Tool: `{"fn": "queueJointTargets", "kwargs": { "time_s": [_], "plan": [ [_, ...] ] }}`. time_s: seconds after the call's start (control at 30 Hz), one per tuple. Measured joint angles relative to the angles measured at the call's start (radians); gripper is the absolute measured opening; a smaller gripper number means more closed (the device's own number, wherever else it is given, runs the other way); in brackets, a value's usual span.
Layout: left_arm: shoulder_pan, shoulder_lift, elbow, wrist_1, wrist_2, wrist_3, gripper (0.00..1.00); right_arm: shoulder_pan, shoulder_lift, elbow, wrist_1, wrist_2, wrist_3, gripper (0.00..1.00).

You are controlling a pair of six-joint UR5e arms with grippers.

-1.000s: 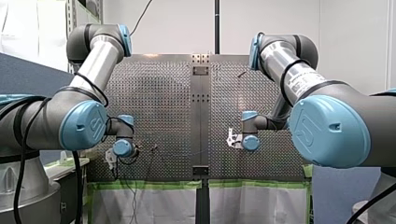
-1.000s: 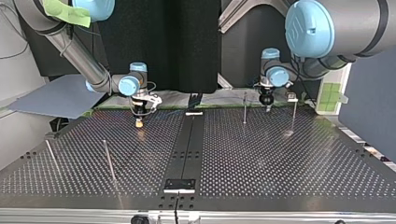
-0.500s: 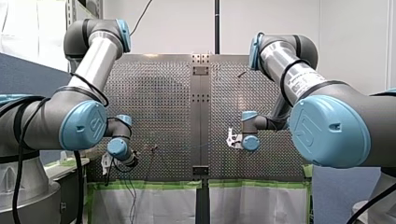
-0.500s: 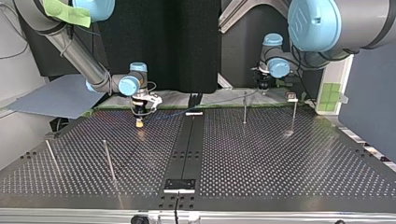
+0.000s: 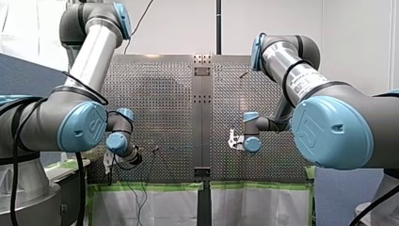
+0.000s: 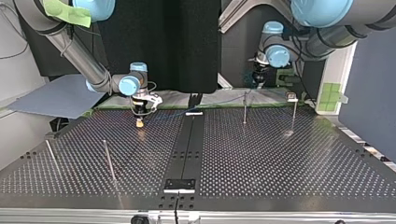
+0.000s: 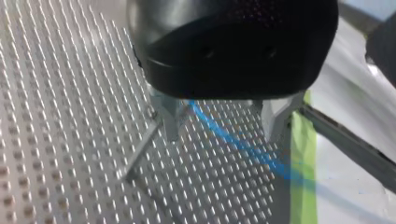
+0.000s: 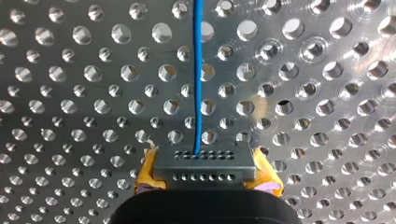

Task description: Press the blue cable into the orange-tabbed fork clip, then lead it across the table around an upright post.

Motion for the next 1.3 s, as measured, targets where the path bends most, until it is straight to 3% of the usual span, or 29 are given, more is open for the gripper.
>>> {"fn": "queueJointTargets", "kwargs": {
  "time_s": [0.33, 0.57, 0.93, 1.13, 1.3],
  "plan": [
    [-0.022, 0.088, -0.016, 0.066, 0.043, -0.036, 0.87, 0.0, 0.001, 0.0, 0.001, -0.001, 0.0, 0.0],
    [-0.045, 0.117, -0.016, 0.076, 0.0, -0.033, 0.87, 0.0, 0.002, 0.0, 0.001, -0.007, 0.0, 0.0],
    [-0.088, 0.09, -0.017, 0.075, -0.063, 0.0, 0.87, 0.0, 0.005, 0.0, 0.001, -0.009, 0.0, 0.0],
    [-0.114, 0.041, -0.017, 0.114, -0.075, 0.021, 0.93, 0.0, 0.007, 0.0, 0.001, -0.009, 0.0, 0.0],
    [-0.125, -0.001, -0.017, 0.155, -0.094, 0.001, 0.96, 0.0, 0.009, 0.0, 0.001, -0.009, 0.0, 0.0]
  ]
}}
